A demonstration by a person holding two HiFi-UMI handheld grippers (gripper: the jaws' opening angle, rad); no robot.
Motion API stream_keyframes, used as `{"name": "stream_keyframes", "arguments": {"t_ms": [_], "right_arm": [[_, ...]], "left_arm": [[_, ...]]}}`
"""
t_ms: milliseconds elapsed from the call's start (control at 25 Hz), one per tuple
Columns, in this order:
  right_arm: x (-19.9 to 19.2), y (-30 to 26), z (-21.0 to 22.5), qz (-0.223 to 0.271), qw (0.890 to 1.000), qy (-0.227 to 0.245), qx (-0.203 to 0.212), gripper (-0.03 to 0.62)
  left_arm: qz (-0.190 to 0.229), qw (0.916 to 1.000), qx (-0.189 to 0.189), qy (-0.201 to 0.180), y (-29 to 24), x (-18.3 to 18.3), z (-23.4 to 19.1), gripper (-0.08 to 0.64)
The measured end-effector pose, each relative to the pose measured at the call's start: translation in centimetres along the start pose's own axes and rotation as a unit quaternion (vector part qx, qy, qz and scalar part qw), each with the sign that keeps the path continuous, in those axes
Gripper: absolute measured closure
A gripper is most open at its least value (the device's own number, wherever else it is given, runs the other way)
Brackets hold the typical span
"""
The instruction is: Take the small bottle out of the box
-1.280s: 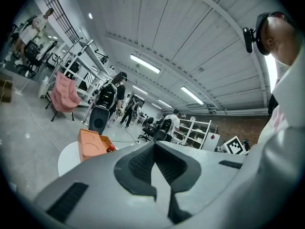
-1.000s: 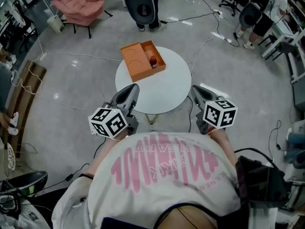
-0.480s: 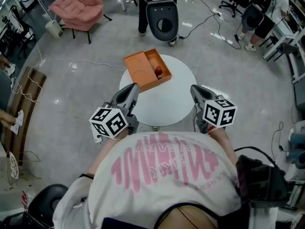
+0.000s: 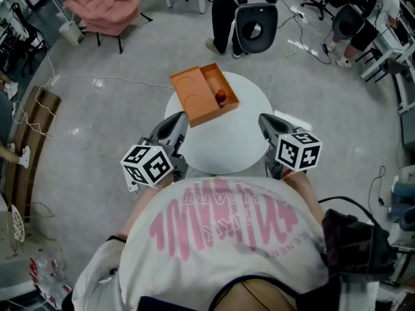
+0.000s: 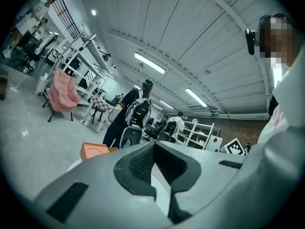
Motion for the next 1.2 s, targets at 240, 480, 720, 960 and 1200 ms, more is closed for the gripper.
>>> {"name": "stream_keyframes", "arguments": {"t_ms": [240,480,720,960,1200], "right_arm": [[0.3,-2.9,0.0,-0.016,1.000,-0.004,0.007,0.588],[-0.4,-4.1,1.3,-0.025,1.000,-0.018,0.000,0.588],[-1.7,-6.5,2.0,-0.050,0.998,-0.028,0.004,0.588],[-1.0,-9.9,2.7,-0.076,0.997,-0.008,0.032,0.588],[0.2,-13.5,3.4,-0.098,0.994,0.018,0.054,0.588]], "left_arm": [[-0.016,0.9998,0.009,0.010,0.2,-0.2,-1.7,0.552],[-0.039,0.9986,0.014,0.033,-0.3,-2.0,-3.4,0.552],[-0.059,0.9972,0.030,0.033,-0.7,-3.6,-4.0,0.552],[-0.046,0.9971,0.044,0.040,-1.6,-3.4,-4.8,0.552],[-0.024,0.9957,0.074,0.049,-1.6,-3.1,-6.0,0.552]]}}
Point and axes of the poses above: the fingertips, and each gripper's own axes: y backward along the fingers, z to its right, x out of its top, the point moved 10 cm from there along y, backward along the fingers, and after that the axes turned 1 degree about -x, right-handed, at the moved point
